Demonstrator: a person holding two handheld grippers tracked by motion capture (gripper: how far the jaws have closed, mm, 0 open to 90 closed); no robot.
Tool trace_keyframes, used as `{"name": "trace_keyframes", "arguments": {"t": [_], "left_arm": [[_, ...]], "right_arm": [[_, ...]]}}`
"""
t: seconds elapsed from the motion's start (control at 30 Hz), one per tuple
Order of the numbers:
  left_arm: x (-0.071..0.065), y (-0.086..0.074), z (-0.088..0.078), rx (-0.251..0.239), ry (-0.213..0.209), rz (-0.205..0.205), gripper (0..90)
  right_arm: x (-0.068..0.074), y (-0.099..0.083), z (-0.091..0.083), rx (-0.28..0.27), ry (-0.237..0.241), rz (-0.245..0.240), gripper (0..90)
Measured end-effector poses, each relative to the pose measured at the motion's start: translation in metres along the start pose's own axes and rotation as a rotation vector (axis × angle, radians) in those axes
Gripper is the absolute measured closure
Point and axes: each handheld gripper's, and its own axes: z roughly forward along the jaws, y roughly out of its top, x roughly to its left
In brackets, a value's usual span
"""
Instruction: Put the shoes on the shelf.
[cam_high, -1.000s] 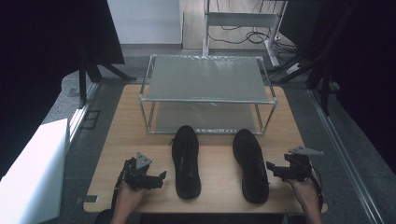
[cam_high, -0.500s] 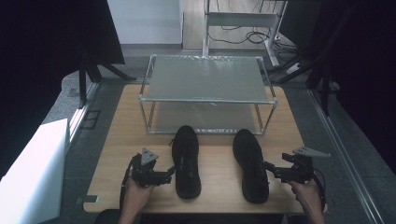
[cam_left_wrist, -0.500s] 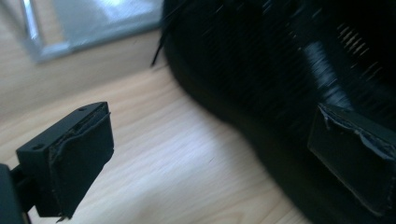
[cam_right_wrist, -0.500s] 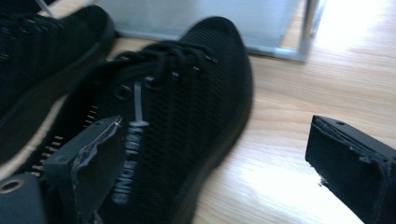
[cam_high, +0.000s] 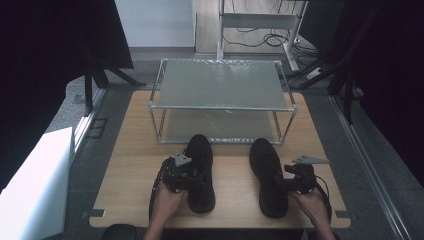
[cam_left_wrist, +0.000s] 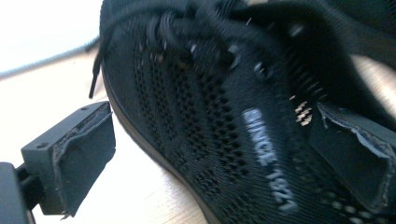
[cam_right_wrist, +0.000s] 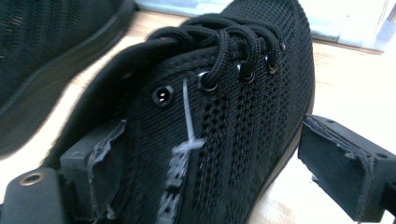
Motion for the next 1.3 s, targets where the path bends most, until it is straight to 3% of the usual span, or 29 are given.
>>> {"name": "trace_keyframes", "arguments": {"t": [0.07, 0.13, 0.3, 0.47, 0.5, 0.67, 0.77, 0.9, 0.93, 0.97, 1.0, 1.07, 1.13, 1.3], "left_arm": [[0.002, -0.001, 0.005, 0.011, -0.003, -0.016, 0.8], [0.000, 0.000, 0.010, 0.023, 0.020, 0.003, 0.2], [-0.001, 0.004, 0.023, 0.062, 0.030, 0.015, 5.1], [-0.003, 0.005, 0.017, 0.059, 0.097, 0.039, 29.1], [-0.002, 0.005, 0.015, 0.057, 0.107, 0.049, 38.2], [0.012, 0.003, 0.008, 0.069, 0.100, 0.045, 60.6], [0.023, 0.000, 0.003, 0.052, 0.098, 0.017, 73.2], [0.043, -0.007, -0.001, -0.001, -0.001, -0.076, 77.0], [0.046, -0.008, -0.001, -0.010, -0.015, -0.097, 77.4], [0.054, -0.011, -0.002, -0.030, -0.057, -0.147, 78.5], [0.054, -0.011, -0.002, -0.030, -0.057, -0.147, 78.9], [0.060, -0.013, -0.002, -0.047, -0.101, -0.189, 79.2], [0.061, -0.013, -0.004, -0.059, -0.107, -0.193, 79.8], [0.057, -0.007, -0.013, -0.068, -0.088, -0.158, 80.7]], "right_arm": [[0.002, 0.000, 0.009, 0.030, -0.025, -0.018, 11.3], [0.004, -0.001, 0.015, 0.040, -0.053, -0.026, 11.6], [0.008, -0.001, 0.018, 0.043, -0.136, -0.060, 23.7], [0.010, 0.000, 0.016, 0.040, -0.220, -0.067, 45.2], [0.010, 0.000, 0.015, 0.039, -0.241, -0.078, 53.7], [0.010, 0.000, 0.010, 0.033, -0.298, -0.092, 72.0], [0.006, -0.001, 0.008, 0.016, -0.285, -0.055, 74.5], [-0.002, -0.002, 0.003, -0.006, -0.243, 0.030, 75.8], [-0.005, -0.002, 0.002, -0.011, -0.219, 0.063, 76.0], [-0.010, -0.002, 0.000, -0.021, -0.176, 0.108, 76.3], [-0.010, -0.002, 0.000, -0.021, -0.176, 0.108, 76.3], [-0.013, -0.003, -0.001, -0.026, -0.133, 0.144, 76.4], [-0.013, -0.003, -0.002, -0.037, -0.108, 0.167, 76.4], [-0.009, 0.001, -0.007, -0.077, -0.054, 0.219, 76.4]]}}
